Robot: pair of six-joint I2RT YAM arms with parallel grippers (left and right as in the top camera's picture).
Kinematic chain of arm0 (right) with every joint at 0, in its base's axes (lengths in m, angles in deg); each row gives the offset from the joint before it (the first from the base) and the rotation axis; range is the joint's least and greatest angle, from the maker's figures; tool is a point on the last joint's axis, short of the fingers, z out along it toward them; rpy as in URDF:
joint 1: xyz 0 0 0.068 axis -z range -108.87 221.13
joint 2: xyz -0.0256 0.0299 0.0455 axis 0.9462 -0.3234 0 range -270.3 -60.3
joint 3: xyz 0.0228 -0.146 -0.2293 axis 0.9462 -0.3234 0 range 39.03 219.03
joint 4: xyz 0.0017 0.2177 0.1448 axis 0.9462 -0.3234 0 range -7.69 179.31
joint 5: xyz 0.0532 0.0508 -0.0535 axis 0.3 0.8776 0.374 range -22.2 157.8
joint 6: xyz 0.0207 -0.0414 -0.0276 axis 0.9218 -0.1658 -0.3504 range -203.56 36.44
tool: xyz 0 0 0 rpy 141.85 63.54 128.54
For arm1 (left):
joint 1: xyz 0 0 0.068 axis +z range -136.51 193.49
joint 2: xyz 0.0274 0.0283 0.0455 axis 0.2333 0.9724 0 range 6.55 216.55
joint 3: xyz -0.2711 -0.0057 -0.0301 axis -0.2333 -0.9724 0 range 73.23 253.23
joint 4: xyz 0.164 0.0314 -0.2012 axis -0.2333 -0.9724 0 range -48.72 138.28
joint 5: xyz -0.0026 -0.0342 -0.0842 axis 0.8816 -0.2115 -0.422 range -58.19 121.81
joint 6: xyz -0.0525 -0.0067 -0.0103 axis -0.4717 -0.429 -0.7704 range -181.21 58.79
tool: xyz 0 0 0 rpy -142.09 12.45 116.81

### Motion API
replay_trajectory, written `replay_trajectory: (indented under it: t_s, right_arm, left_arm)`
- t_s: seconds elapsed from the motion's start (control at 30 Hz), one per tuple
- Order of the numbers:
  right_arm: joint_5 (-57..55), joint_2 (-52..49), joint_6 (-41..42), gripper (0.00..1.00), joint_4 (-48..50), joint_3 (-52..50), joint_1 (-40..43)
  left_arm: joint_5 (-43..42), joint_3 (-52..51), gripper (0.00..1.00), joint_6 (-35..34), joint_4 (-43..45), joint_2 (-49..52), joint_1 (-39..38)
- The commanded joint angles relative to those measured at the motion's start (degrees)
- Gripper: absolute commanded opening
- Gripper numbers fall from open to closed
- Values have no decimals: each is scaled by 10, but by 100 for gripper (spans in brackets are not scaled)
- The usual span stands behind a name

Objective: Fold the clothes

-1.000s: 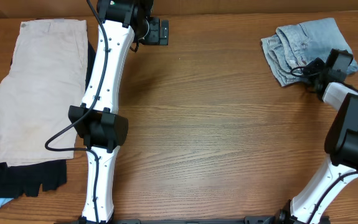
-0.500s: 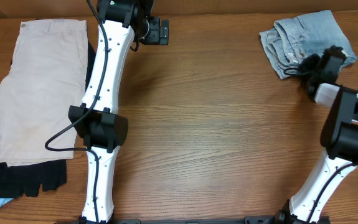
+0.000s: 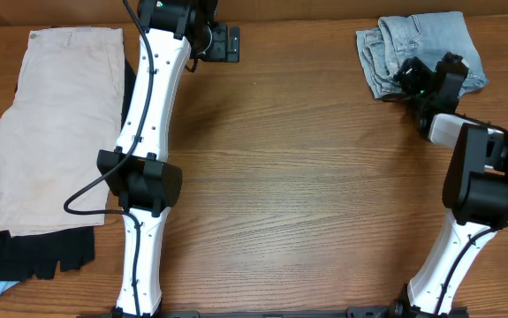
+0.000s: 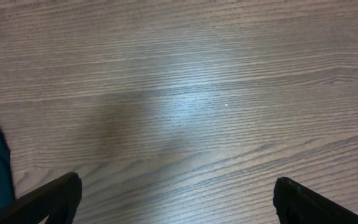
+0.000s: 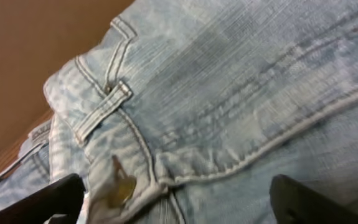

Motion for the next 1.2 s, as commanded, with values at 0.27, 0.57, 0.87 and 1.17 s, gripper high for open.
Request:
replay_trajectory:
  t_s: [0.27,0.57,0.87,1.17]
  right_arm:
    - [90,351,-25,100,-151,-3,63]
    - [106,710,-54,100,-345,-3,62]
    - [106,917,-54,100,-351,-3,62]
    - [106,957,-53,100,-374,-8,61]
  left_arm:
    - [0,11,100,9,1,10,1]
    - [0,11,100,9,1,10,1]
    - [0,11,100,9,1,10,1]
    - [0,11,100,9,1,10,1]
